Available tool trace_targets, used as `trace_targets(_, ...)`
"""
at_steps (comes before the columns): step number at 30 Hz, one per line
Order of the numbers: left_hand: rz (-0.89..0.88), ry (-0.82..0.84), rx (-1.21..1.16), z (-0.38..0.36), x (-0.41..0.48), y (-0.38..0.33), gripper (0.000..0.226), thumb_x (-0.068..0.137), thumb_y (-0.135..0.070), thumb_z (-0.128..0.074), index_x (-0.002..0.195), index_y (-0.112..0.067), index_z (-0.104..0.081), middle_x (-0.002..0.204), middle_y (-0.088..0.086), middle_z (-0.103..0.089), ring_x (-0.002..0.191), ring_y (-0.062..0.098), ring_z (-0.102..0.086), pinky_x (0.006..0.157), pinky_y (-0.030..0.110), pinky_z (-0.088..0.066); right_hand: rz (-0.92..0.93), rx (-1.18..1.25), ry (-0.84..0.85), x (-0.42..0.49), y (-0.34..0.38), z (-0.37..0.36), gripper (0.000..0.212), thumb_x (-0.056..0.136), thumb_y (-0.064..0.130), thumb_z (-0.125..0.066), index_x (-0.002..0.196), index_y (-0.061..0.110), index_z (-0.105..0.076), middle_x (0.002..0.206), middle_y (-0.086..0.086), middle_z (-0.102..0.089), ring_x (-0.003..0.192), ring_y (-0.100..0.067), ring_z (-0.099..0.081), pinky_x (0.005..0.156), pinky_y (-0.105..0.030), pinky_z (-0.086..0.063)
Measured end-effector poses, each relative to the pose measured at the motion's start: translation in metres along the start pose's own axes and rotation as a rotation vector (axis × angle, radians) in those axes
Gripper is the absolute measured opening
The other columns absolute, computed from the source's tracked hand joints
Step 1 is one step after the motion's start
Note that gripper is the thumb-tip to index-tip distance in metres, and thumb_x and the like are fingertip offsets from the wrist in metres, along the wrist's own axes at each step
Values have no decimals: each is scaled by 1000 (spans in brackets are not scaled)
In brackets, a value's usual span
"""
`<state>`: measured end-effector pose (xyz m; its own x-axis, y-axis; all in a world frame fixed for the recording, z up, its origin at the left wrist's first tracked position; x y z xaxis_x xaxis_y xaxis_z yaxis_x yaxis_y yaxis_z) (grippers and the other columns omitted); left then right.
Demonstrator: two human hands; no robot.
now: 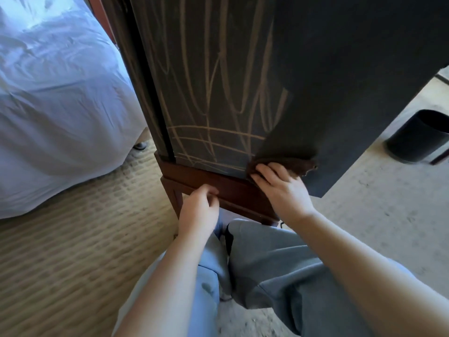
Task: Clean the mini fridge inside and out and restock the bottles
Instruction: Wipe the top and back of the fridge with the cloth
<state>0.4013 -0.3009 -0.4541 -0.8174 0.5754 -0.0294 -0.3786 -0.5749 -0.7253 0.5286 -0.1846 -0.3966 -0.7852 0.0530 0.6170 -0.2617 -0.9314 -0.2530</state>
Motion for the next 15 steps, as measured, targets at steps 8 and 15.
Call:
trace_targets(8, -28, 13, 28, -3, 1, -6, 19, 93, -14, -50, 102, -23, -64, 96, -2, -68, 86, 19, -60, 76, 30, -46, -22, 211, 165, -7, 22, -15, 47, 72, 9, -35, 94, 13, -77, 98, -7, -69, 94, -28, -53, 67, -36, -58)
trace_targets(15, -38, 52, -11, -7, -7, -12, 22, 94, -12, -46, 105, -21, -63, 102, -3, -69, 95, 18, -61, 84, 31, -46, -158, 117, -431, 60, -34, 140, 36, 89, -7, -47, 100, 11, -76, 106, -11, -69, 100, -30, -50, 81, -46, -48)
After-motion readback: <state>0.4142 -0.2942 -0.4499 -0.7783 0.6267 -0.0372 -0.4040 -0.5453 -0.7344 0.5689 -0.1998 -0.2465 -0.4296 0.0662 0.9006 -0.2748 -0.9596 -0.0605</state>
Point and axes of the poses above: each hand's wrist, its own x-axis towards the middle knuckle, its own z-axis out of the back of the hand, y = z × x, the point moved 10 cm from there along x, towards the middle knuckle
